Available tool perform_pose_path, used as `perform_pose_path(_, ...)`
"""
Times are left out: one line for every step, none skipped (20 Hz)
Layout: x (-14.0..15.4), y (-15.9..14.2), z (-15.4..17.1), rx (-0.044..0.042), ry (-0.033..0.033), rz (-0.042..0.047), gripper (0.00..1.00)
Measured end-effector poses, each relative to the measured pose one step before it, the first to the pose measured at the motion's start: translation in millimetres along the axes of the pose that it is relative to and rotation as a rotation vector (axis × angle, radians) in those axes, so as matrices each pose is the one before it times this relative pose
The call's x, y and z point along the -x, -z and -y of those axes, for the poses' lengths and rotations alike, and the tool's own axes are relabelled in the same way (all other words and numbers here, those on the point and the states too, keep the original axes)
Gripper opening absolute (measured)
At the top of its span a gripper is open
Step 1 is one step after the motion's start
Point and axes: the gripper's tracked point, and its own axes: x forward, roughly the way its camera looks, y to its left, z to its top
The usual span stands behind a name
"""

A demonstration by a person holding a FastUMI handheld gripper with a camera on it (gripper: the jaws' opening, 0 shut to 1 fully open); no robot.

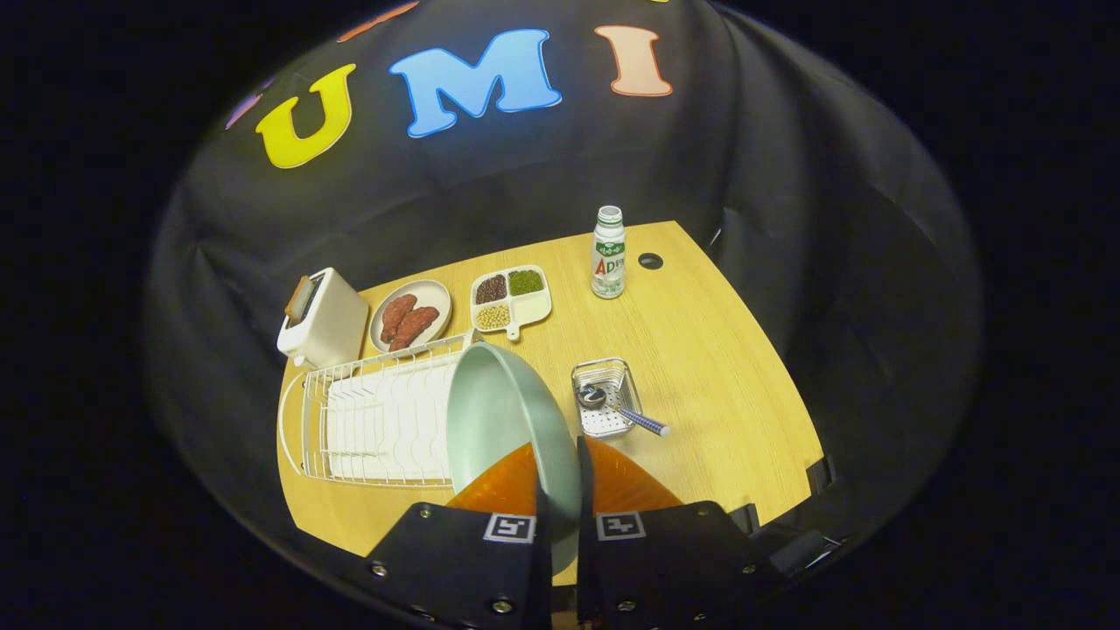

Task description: Take the plate from the dish rack, then take the spoon from the basket and place it into the plate.

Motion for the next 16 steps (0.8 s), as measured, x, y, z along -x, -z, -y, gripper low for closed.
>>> perform_pose_path(0.46, 6.31, 6.75, 0.00893, -0.00625, -0.00912, 0.11)
perform_pose_path(-0.62, 5.19, 7.07, 0.00643, -0.00531, -0.00723, 0.11)
perform_pose_path(-0.93, 5.65, 5.67, 0.00270, -0.00799, -0.00620, 0.11)
perform_pose_path(-1.59, 5.28, 5.41, 0.00260, -0.00685, -0.01126, 0.11)
perform_pose_path(-2.82, 6.68, 5.96, 0.00362, -0.00169, -0.01299, 0.11)
perform_pose_path(-1.79, 5.54, 5.07, 0.01023, -0.00048, -0.01085, 0.11)
perform_pose_path(-0.75, 3.98, 3.77, 0.00800, -0.00137, -0.00481, 0.11)
perform_pose_path(-0.89, 3.04, 3.49, 0.00650, -0.00439, -0.00234, 0.11)
perform_pose_path(-0.31, 3.81, 2.59, 0.00284, -0.00836, -0.00109, 0.11)
perform_pose_path(-0.04, 3.58, 2.43, -0.00216, -0.01018, -0.00294, 0.11)
perform_pose_path(-0.99, 4.86, 1.57, -0.00158, -0.01238, -0.00414, 0.11)
perform_pose_path(-1.47, 5.51, 3.03, -0.00227, -0.00731, -0.00760, 0.11)
perform_pose_path(-1.83, 7.58, 4.63, -0.00419, -0.00222, -0.01073, 0.11)
perform_pose_path(-1.70, 6.93, 4.31, -0.00756, -0.00111, -0.01380, 0.11)
perform_pose_path(-2.12, 7.64, 2.74, -0.00869, -0.00544, -0.01523, 0.11)
perform_pose_path(-2.19, 5.61, 2.90, -0.01331, -0.00802, -0.01065, 0.11)
